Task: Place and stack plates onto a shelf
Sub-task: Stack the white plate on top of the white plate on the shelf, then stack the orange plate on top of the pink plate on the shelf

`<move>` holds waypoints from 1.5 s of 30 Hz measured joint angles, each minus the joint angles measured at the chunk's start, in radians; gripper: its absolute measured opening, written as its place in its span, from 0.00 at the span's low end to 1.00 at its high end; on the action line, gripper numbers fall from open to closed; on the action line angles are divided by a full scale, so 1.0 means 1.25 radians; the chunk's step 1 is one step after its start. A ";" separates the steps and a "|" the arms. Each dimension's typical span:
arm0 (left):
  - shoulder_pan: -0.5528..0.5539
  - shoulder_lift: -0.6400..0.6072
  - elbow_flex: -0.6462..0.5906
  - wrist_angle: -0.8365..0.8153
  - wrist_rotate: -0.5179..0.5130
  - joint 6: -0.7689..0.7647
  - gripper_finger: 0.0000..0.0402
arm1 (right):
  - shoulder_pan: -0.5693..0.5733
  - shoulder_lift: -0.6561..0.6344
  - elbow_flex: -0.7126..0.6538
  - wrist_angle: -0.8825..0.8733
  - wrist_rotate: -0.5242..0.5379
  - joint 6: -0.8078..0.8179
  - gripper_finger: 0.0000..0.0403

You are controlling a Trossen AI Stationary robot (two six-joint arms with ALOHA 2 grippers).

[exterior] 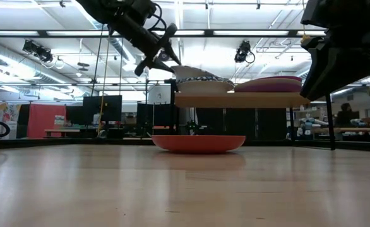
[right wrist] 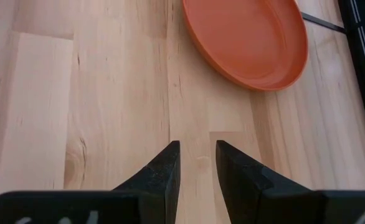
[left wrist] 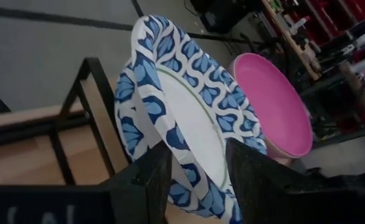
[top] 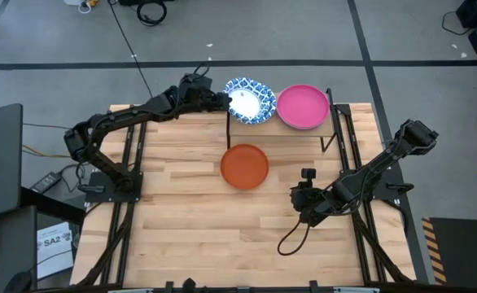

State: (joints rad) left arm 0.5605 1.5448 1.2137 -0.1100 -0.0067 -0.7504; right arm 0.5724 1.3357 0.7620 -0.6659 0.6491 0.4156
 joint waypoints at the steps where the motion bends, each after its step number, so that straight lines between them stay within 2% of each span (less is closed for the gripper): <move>1: 0.002 0.000 0.000 -0.001 0.000 0.015 0.39 | 0.000 0.000 0.000 0.000 0.000 0.000 0.27; 10: 0.017 0.000 0.000 -0.069 0.002 0.020 0.39 | 0.000 0.000 0.000 0.000 0.000 0.000 0.27; 21: 0.031 -0.030 0.001 -0.059 -0.001 0.024 0.39 | 0.000 0.000 0.000 0.002 0.000 0.000 0.27; 27: 0.029 -0.013 0.001 -0.076 -0.118 0.024 0.39 | 0.000 0.000 0.000 0.016 0.000 0.000 0.27; 37: 0.008 0.012 0.000 -0.130 -0.101 0.044 0.39 | 0.000 0.000 0.000 0.024 0.001 0.000 0.27; 45: 0.017 -0.037 0.000 -0.117 -0.103 0.054 0.39 | 0.000 0.000 0.000 0.032 -0.003 0.000 0.27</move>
State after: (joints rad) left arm 0.5816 1.4986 1.2137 -0.2557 -0.1356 -0.6827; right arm 0.5720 1.3361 0.7620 -0.6255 0.6456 0.4152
